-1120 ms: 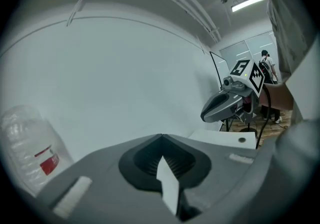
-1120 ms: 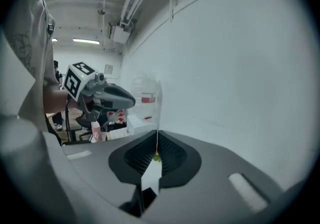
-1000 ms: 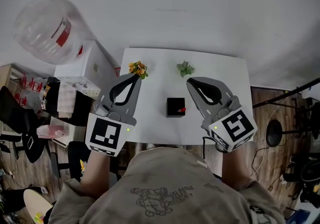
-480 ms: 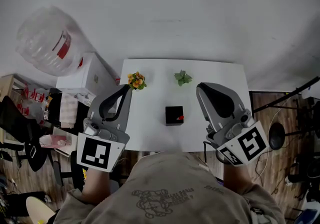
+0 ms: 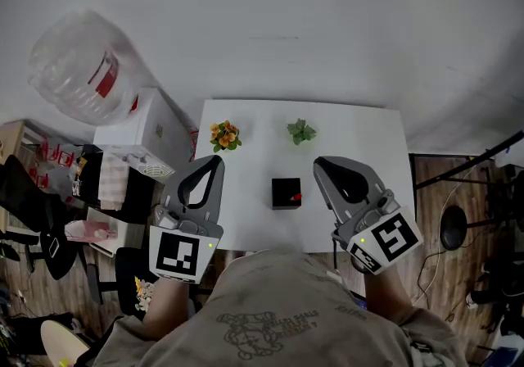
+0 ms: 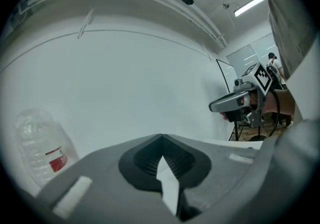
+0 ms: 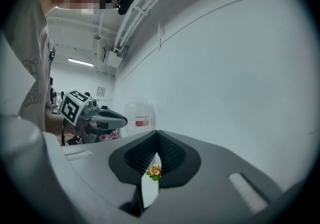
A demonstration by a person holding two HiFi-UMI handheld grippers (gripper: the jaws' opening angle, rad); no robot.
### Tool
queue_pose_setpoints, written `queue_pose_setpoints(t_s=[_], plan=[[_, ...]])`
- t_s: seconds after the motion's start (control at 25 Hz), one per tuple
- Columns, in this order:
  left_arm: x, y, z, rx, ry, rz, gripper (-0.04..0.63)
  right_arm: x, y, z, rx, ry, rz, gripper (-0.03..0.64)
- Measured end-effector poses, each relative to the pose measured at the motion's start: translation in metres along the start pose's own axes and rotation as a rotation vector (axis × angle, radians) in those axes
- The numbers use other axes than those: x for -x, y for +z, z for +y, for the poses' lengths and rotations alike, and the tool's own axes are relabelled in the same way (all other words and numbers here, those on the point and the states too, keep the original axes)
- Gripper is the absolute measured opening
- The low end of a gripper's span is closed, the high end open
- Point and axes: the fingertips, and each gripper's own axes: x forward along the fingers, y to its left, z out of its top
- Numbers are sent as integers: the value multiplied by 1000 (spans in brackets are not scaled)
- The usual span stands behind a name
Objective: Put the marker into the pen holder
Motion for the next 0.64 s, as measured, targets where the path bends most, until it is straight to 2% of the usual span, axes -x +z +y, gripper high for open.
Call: queue_pose_setpoints(t_s=[0.08,0.24,0.44,0.64], plan=[[-1,-19,1,15,28,33,0,-3,-14,1,3,3,35,28],[2,-43,-2,77,20,63,0,-6,-36,5,-16,20,90,28],[5,-49,0,19,48,96,0,-9,-47,6,-25,32,116,28],[7,-48,-1,7,34,100,0,-13,-52,8,-29,25,129,28]])
